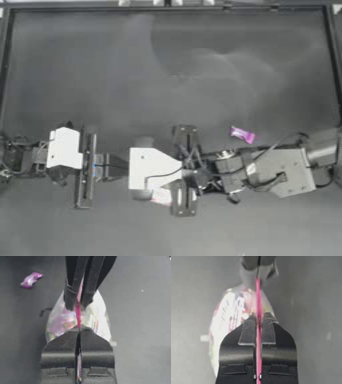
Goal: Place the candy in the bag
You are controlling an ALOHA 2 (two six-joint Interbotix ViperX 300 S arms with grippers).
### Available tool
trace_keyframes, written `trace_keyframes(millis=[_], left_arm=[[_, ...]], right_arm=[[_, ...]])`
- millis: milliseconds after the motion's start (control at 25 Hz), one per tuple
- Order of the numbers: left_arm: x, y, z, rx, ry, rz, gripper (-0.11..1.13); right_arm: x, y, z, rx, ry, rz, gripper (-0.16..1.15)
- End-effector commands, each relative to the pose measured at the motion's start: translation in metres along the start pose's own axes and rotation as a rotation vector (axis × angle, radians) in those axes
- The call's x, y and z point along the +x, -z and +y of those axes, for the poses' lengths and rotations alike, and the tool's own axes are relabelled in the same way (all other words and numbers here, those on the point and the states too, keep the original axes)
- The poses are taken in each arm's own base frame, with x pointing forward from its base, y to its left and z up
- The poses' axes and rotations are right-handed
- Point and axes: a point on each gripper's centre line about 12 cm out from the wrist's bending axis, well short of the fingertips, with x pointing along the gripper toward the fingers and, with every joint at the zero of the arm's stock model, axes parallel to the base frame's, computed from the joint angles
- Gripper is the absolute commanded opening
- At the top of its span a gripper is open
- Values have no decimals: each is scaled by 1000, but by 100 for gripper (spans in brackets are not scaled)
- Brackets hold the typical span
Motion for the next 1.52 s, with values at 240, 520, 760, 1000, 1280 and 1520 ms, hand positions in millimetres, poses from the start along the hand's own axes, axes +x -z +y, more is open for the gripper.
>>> trace_keyframes(millis=[240,520,760,1000,1280,1520], left_arm=[[-6,-18,-3,-4,11,-63,7],[-7,-18,-2,-4,9,-65,7],[-7,-17,-2,-6,9,-62,7],[-7,-17,-2,-6,9,-60,7],[-7,-17,-2,-8,8,-60,7],[-7,-16,-2,-8,8,-57,7]], right_arm=[[-18,17,-2,47,-7,4,4],[-20,37,-1,83,-5,33,4],[-24,54,0,112,-5,52,4],[-31,68,2,145,-7,58,4],[-35,80,5,165,-4,67,4],[-35,88,8,178,-7,82,4]])
